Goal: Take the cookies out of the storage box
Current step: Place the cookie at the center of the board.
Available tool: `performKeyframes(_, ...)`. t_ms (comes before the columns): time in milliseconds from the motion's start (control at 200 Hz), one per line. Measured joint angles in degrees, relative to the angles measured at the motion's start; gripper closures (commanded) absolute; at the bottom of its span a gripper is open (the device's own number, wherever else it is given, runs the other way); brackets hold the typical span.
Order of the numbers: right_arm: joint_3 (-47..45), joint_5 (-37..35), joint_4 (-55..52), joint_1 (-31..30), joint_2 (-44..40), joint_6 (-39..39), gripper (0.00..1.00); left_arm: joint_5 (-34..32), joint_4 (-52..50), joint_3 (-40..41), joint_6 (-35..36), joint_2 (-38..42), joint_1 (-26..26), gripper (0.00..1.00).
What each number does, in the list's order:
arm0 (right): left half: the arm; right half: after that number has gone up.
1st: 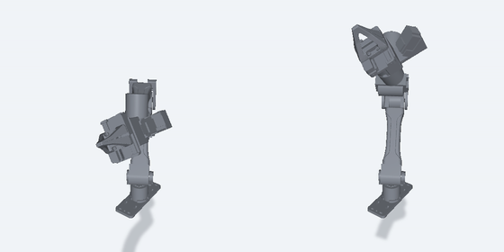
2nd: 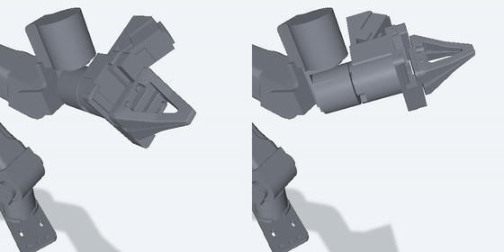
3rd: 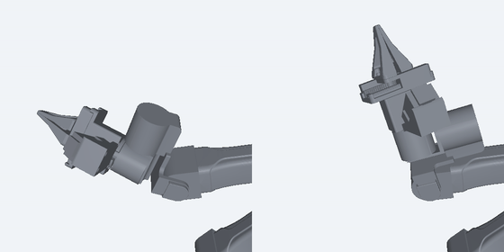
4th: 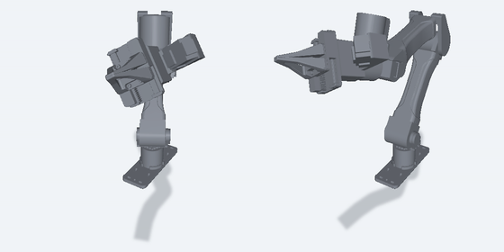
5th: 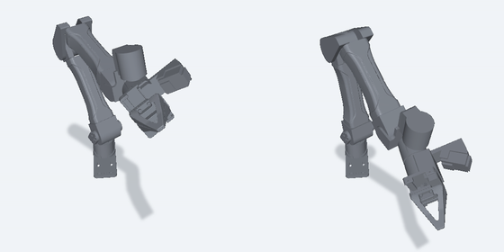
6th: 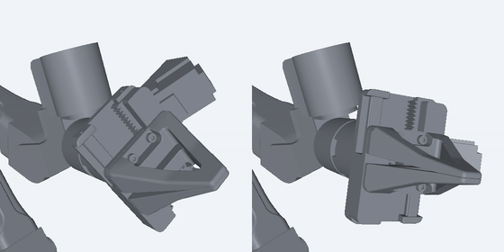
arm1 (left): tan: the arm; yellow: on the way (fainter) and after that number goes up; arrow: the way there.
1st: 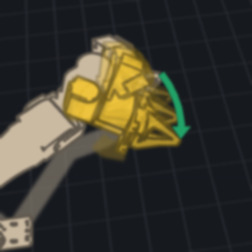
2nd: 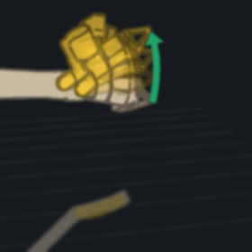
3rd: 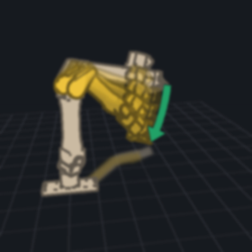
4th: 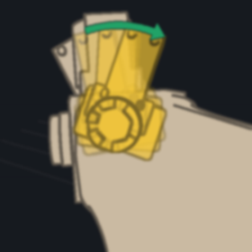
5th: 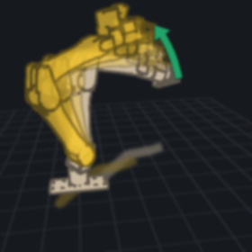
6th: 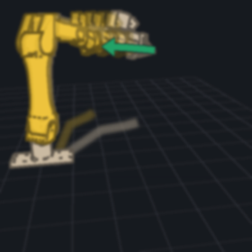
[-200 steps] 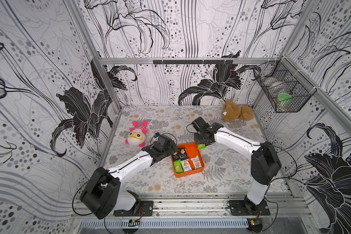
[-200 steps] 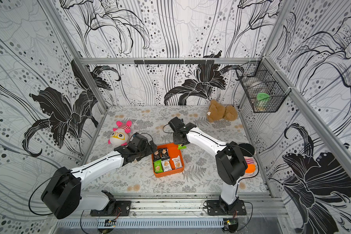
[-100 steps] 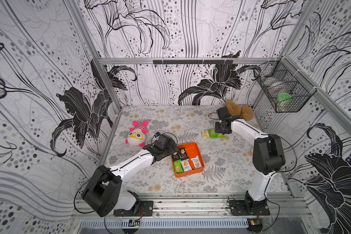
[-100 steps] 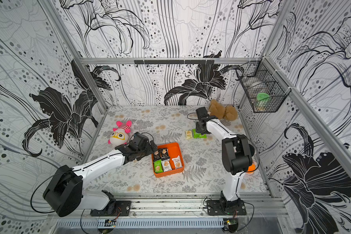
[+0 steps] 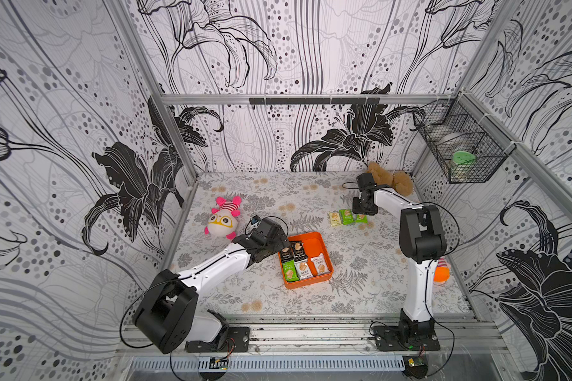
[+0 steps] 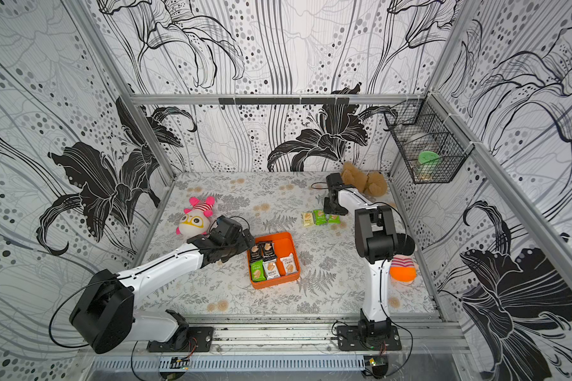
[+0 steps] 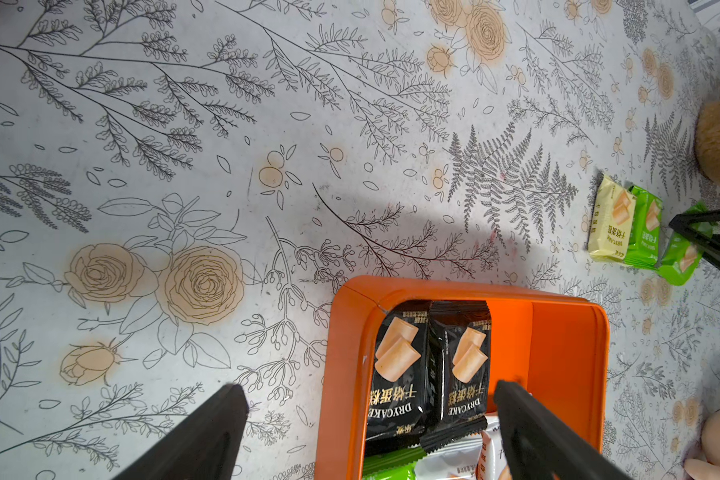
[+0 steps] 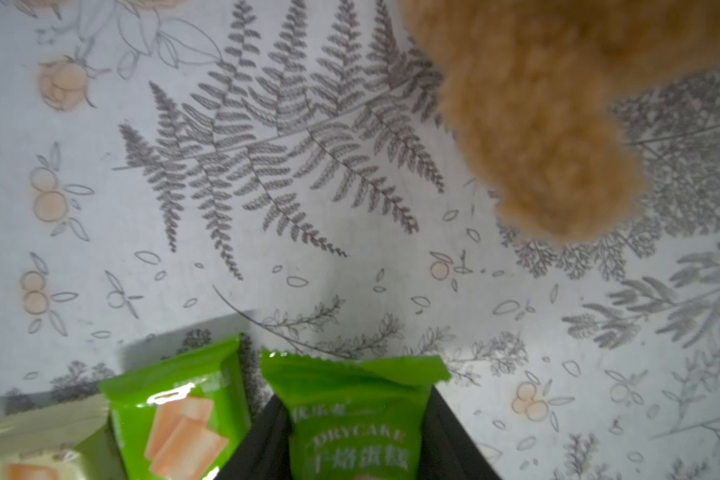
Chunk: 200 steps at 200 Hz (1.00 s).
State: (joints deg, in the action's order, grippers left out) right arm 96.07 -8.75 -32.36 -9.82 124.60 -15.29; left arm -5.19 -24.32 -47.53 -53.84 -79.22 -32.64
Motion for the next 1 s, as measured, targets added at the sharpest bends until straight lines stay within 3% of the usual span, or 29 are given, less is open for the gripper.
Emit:
performKeyframes(115,2.1,0.7,-0.3,0.0,1.4,0.2,0.51,0.0,0.0,0.3,-0.6,0.3,0.0,0.03)
performKeyframes(325,4.3,1.0,-2.1,0.0,3.1,1.4,0.35,-0.2,0.0,0.7,-1.0,1.4,0.0,0.03)
performKeyframes(541,4.4,1.3,-3.6,0.0,2.0,1.4,0.34,-0.3,0.0,0.7,-0.4,1.5,0.0,0.03)
performKeyframes(796,-6.0,3.7,-4.4,-1.7,-12.7,0.1,0.34,0.8,1.1,0.6,1.0,0.0,0.0,0.03)
performKeyframes(1001,-15.0,4.9,-4.9,-10.3,-24.4,-3.3,0.35,2.7,2.3,0.4,2.1,-1.8,0.0,0.03)
